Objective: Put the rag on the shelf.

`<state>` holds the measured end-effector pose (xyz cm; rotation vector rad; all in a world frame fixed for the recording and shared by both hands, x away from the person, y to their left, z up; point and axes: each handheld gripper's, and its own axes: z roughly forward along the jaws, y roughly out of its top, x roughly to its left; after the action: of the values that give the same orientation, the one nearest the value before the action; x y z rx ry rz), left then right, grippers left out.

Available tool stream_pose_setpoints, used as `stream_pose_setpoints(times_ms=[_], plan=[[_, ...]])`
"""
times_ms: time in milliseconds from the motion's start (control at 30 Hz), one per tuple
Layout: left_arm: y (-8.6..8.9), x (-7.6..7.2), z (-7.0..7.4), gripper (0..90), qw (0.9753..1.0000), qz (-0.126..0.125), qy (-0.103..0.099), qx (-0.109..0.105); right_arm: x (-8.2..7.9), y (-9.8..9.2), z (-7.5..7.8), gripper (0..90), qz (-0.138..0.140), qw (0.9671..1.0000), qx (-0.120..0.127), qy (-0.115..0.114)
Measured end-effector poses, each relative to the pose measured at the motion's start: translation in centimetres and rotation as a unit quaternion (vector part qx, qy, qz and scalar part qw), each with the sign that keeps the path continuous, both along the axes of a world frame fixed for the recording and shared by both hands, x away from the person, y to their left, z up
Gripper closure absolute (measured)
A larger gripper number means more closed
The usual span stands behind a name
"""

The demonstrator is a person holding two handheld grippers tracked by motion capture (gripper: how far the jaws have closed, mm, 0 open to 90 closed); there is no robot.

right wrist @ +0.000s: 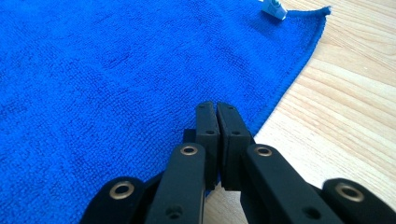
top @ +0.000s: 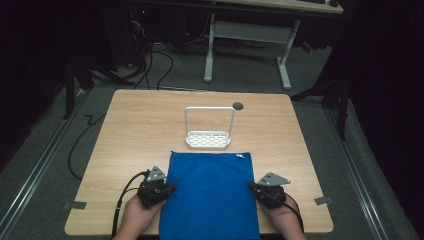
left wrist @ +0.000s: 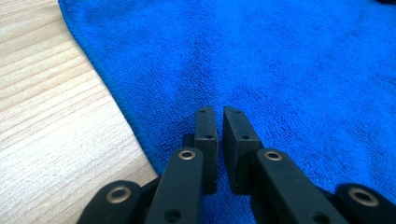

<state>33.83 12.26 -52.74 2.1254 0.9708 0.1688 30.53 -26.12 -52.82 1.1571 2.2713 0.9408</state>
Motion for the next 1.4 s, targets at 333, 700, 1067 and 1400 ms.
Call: stream_pose_setpoints(times_ms=[333,700,1067,1400], plan=[[0.0,-0.1,0.1,79.1,1.0,-0.002,-0.006,0.001,-0.2,0.4,0.3,74.4,0.011,0.9997,0.008,-0.021],[0.1,0.4,0.8,66.4,0.9977,0.031,-0.052,-0.03,0.0,-1.0,0.5,62.8,-0.022,0.9984,0.028,-0.044],[-2.0,2.9,2.7,63.3,0.994,0.047,-0.096,-0.022,0.2,-1.7,0.9,64.8,-0.035,0.9968,0.04,-0.06],[-3.6,5.9,3.5,63.5,0.9928,0.039,-0.113,0.0,0.0,-2.1,1.0,60.5,-0.043,0.9962,0.045,-0.06]])
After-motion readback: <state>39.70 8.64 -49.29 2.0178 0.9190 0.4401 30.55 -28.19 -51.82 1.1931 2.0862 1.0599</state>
